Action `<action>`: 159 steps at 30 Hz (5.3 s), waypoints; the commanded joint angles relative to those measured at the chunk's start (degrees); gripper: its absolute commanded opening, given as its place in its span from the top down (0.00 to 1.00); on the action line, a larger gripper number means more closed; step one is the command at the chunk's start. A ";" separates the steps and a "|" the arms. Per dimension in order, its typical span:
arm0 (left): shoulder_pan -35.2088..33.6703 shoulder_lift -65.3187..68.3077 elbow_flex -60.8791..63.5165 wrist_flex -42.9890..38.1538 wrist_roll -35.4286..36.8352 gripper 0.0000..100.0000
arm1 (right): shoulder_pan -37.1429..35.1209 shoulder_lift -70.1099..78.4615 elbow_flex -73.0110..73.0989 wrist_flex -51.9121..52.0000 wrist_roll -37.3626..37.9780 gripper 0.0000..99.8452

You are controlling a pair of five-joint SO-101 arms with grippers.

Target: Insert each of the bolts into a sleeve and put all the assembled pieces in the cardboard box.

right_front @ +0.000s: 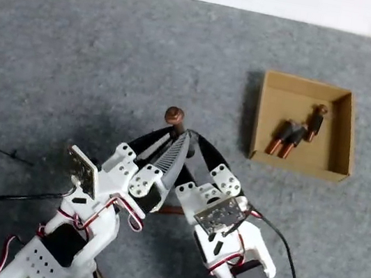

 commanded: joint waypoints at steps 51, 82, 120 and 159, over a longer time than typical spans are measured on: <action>-10.95 -1.45 -5.49 1.41 0.18 0.82 | 4.26 -1.27 5.32 0.13 0.18 0.99; -11.38 -1.45 -4.18 1.41 0.00 0.82 | 22.99 -1.10 4.70 -12.18 -14.07 0.99; -14.90 -0.92 1.19 3.08 -0.26 0.81 | 40.84 114.24 -81.27 1.98 -26.64 0.91; -27.65 -0.92 1.10 1.49 -3.16 0.82 | -7.08 97.71 -63.52 28.62 -22.86 0.82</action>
